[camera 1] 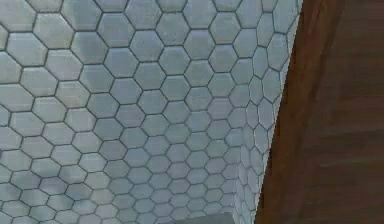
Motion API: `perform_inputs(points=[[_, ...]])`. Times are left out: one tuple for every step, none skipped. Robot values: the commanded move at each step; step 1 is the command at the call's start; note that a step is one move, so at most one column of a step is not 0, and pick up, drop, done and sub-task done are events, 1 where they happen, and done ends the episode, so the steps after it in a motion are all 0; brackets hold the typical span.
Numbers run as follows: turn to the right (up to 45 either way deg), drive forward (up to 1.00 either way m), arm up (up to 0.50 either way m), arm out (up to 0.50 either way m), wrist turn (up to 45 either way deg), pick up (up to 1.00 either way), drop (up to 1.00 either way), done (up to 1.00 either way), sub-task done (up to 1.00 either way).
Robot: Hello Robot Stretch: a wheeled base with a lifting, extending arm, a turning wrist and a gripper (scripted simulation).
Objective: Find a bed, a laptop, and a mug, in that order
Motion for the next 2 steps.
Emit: perform_inputs(points=[[33.0, 0.00, 0.00, 0.00, 0.0, 0.00, 0.00, 0.00, 0.00], [0.0, 0.40, 0.00, 0.00, 0.0, 0.00, 0.00, 0.00, 0.00]])
